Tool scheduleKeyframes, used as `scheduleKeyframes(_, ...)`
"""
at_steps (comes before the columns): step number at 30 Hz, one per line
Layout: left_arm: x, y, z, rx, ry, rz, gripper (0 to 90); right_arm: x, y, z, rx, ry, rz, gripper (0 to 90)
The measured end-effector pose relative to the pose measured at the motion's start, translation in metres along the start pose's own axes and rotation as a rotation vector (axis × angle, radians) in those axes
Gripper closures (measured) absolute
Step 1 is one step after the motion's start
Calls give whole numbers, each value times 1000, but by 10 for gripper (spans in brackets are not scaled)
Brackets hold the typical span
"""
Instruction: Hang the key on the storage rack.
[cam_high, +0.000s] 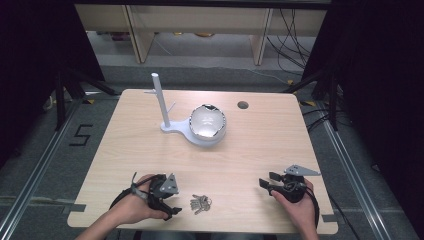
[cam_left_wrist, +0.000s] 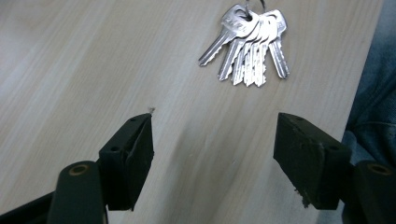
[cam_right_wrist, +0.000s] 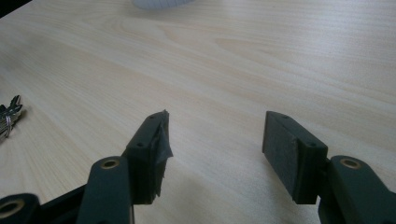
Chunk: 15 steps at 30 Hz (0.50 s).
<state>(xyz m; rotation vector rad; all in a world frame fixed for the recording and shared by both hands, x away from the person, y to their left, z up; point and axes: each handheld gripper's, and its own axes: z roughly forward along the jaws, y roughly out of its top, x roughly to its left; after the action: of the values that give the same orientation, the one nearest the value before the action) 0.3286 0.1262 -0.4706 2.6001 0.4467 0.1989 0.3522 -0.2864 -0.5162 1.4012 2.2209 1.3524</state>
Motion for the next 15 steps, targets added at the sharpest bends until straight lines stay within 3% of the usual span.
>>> scheduleKeyframes(4, -2, 19, 4, 55, -23, 43, 276, -1, 0, 0, 0, -15, -33, 421)
scheduleKeyframes(8, 0, 37, 6, 88, -47, 83, 273, 0, 0, 1, 0, -11, -25, 421)
scheduleKeyframes(15, 3, 62, 14, 128, -67, 108, 271, 0, 0, 1, 6, -13, -23, 418)
